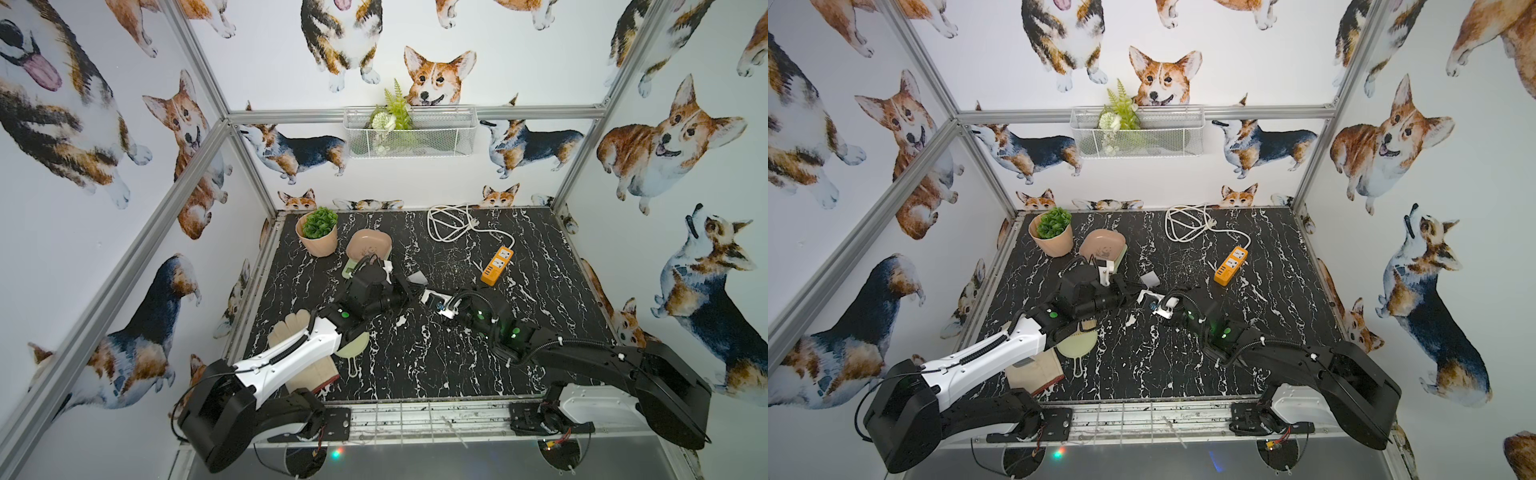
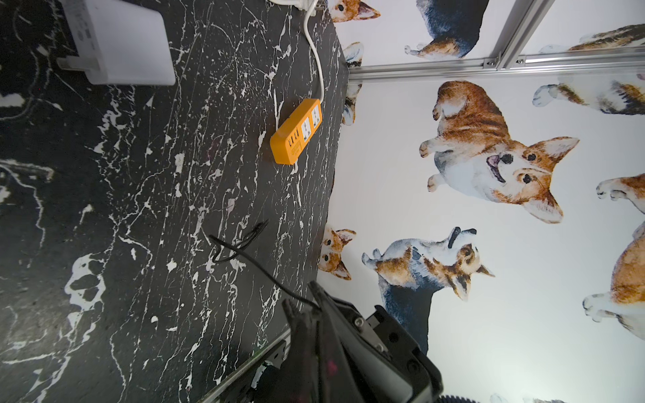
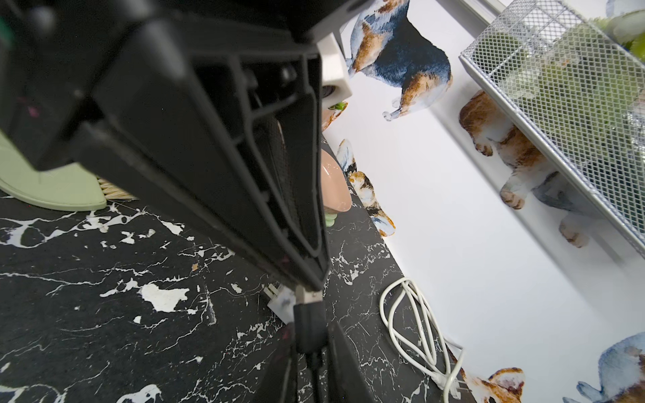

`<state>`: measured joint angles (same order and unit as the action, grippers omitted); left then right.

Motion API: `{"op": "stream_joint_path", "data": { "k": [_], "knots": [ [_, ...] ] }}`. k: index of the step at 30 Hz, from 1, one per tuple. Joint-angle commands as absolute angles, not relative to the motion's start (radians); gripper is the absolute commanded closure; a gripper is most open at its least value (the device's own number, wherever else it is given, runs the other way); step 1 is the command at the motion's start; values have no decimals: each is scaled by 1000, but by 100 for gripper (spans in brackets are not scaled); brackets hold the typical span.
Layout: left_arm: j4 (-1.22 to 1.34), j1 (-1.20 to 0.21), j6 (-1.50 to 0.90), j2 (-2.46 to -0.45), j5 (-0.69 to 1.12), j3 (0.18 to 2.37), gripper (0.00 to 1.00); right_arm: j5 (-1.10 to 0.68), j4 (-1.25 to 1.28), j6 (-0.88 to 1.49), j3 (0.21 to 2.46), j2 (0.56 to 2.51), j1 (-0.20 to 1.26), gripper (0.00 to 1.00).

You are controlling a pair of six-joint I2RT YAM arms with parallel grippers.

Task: Charge the electronic scale
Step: Pick up the charging cable from the center of the board.

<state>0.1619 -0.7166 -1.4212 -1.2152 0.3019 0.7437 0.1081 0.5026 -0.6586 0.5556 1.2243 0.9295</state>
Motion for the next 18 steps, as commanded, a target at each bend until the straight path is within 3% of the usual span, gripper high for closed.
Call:
{"op": "stream_joint_path", "data": {
  "k": [1, 3, 10, 18],
  "knots": [
    [191, -718, -1449, -1213, 307, 743, 93, 126, 548, -692, 568, 1228, 933, 83],
    [191, -717, -1452, -1215, 311, 742, 91, 127, 550, -693, 568, 1229, 934, 84],
    [194, -718, -1445, -1211, 317, 747, 52, 114, 543, -692, 563, 1219, 936, 93],
    [49, -647, -1303, -1137, 311, 798, 39, 109, 441, -608, 552, 1164, 930, 98]
  ]
}}
